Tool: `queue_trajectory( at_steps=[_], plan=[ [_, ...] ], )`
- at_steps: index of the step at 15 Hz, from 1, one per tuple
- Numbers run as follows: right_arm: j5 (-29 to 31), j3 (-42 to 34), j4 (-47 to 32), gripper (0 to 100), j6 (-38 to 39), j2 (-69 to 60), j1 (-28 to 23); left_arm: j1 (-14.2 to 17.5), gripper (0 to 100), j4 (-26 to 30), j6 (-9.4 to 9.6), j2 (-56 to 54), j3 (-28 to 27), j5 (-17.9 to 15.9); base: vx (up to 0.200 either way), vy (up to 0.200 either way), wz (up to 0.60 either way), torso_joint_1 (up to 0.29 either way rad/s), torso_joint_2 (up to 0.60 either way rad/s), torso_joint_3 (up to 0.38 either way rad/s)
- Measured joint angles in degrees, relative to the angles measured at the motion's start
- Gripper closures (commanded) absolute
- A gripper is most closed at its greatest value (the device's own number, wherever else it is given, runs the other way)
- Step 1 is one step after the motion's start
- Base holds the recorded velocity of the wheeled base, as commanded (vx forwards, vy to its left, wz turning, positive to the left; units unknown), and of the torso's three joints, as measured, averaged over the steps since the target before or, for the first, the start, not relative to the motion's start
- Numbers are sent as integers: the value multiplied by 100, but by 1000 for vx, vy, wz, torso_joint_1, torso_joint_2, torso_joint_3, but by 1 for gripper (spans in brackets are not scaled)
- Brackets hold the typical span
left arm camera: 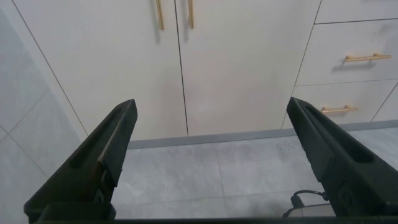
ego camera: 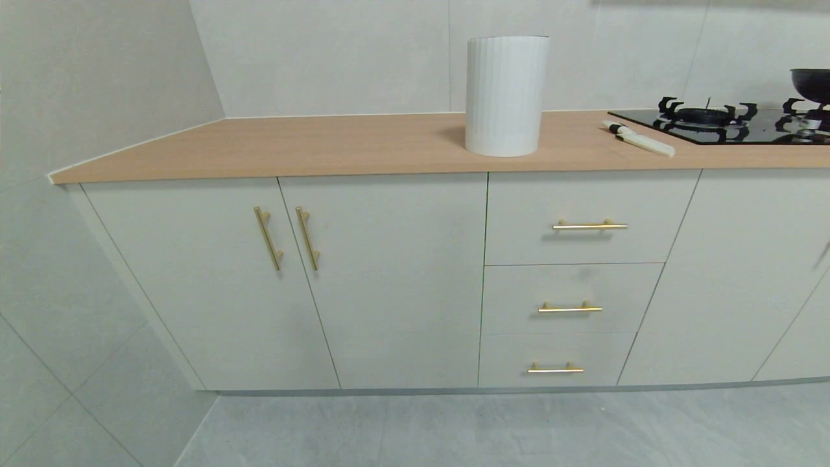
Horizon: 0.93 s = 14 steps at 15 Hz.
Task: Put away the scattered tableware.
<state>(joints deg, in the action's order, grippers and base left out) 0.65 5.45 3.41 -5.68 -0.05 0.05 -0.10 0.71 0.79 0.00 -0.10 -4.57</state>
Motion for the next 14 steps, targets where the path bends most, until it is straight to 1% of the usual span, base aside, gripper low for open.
queue_trajectory(
  at_steps=[1,2,7,9,14],
  plan=[
    [-221,-250,183,0,65,-5,0,0,0,-2,0,0,0,1,0,0,0,0,0,0],
    [-318,-405,171,0,134,-9,0,0,0,0,0,0,0,0,0,0,0,0,0,0],
    [-332,-534,-306,0,306,-11,5,0,0,-2,0,0,0,0,0,0,0,0,0,0],
    [-291,-540,-317,0,475,-11,0,2,0,-2,0,0,0,1,0,0,0,0,0,0],
    [-267,-545,-325,0,506,-11,5,2,0,-2,0,0,0,1,0,0,0,0,0,0]
  ],
)
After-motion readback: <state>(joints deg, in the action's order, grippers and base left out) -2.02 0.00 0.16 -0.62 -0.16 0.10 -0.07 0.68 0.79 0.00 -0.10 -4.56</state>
